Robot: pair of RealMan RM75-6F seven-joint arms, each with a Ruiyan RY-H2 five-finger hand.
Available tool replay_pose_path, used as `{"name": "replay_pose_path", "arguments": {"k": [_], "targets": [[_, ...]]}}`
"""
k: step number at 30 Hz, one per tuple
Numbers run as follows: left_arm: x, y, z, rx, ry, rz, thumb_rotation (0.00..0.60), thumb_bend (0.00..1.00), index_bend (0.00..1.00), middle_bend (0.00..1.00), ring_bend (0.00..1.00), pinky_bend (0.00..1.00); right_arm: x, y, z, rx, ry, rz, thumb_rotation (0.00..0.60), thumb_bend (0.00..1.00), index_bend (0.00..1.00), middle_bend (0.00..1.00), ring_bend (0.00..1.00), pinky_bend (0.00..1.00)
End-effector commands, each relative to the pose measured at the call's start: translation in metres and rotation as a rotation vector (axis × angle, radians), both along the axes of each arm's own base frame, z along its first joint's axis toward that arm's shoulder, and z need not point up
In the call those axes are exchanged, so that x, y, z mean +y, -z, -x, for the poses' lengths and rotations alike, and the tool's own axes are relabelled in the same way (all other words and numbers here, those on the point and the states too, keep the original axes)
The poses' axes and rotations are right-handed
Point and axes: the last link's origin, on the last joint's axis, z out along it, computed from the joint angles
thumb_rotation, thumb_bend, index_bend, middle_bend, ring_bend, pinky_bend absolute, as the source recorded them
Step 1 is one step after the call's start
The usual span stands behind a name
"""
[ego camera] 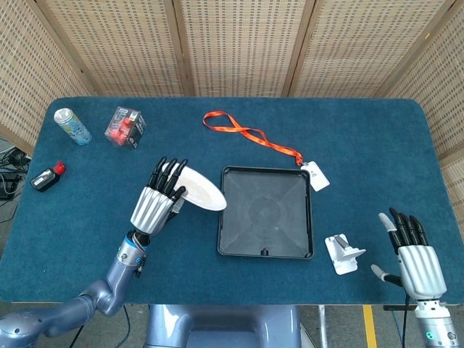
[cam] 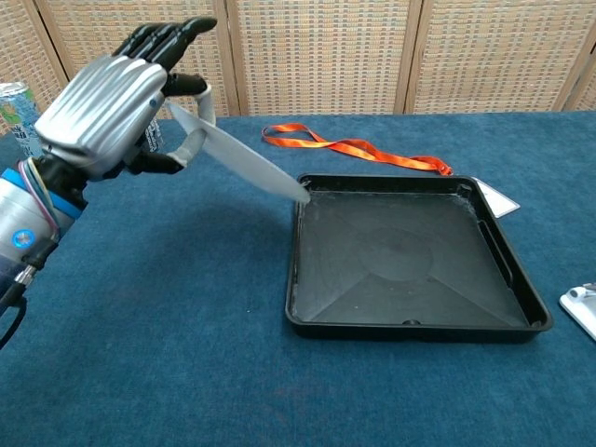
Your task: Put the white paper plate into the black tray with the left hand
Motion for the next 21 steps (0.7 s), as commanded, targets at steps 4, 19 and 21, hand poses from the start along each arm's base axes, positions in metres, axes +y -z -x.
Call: {"name": "replay_pose_path", "arguments": {"k": [4, 19, 21], "targets": [[0.008, 0.003, -0.029, -0.027, 0.078, -0.002, 0.6, 0.48, 0.83, 0.02, 0.0, 0.0, -0.003, 0.0, 0.006, 0.004, 0.023, 0.003, 0.6, 0.14, 0.0, 0.0, 0.0, 0.0], [0.014, 0.062, -0.094, 0.01, 0.184, 0.121, 0.6, 0.48, 0.83, 0.02, 0.0, 0.0, -0.009, -0.005, 0.023, 0.007, 0.083, 0.021, 0.6, 0.14, 0.0, 0.0, 0.0, 0.0], [0.013, 0.072, -0.1, 0.021, 0.185, 0.142, 0.6, 0.48, 0.83, 0.02, 0.0, 0.0, -0.01, -0.005, 0.025, 0.007, 0.091, 0.021, 0.6, 0.14, 0.0, 0.0, 0.0, 0.0]]}}
